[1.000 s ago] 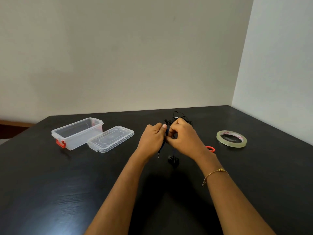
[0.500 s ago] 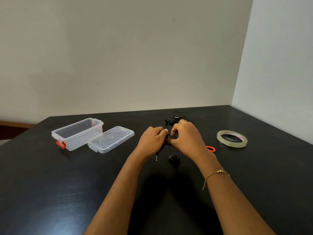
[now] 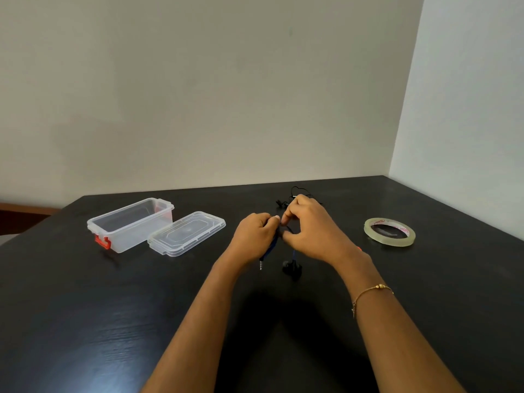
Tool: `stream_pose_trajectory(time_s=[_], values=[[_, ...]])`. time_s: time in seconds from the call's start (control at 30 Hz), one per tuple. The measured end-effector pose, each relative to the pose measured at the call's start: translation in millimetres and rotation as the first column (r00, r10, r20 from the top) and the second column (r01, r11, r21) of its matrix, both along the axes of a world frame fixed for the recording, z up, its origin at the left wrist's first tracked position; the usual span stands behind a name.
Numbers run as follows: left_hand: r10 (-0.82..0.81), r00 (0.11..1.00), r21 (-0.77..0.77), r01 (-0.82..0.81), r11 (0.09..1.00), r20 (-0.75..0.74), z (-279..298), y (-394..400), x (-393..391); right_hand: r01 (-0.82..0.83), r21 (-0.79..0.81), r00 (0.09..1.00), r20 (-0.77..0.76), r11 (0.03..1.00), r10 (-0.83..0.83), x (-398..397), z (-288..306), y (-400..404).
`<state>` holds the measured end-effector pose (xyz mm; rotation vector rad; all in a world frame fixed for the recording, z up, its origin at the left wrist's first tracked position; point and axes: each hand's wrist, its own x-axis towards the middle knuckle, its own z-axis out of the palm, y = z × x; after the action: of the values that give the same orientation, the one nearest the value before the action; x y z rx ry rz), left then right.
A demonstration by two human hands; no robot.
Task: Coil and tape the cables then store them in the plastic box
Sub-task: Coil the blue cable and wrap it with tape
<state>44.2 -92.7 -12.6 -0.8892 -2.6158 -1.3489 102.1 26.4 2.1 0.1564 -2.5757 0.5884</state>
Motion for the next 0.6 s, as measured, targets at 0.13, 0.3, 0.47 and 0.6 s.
stream_pose_trajectory(time_s=[0.13,0.3,0.47,0.6], values=[[0.015,1.0,-0.005,-0.015,1.0,-0.008,0,-2,-2,0.001,0.022,0.999,-0.049,1.0,0.0,-1,-1,-2],[-0.018,1.0,-0.053,0.018,0.998,-0.006,1,-2,-3,-0.046,-0.019,0.997,-0.059,0.999,0.045,-2,-2,-1],[-0.043,0.998,-0.056,0.045,0.997,0.039,1,-5,-2,-0.067,-0.096,0.997,-0.046,0.993,0.062,0,-1,3],[-0.04,0.99,0.074,0.03,0.997,0.136,2,-4,0,-0.066,-0.161,0.998,-0.017,0.985,0.064,0,0,8]])
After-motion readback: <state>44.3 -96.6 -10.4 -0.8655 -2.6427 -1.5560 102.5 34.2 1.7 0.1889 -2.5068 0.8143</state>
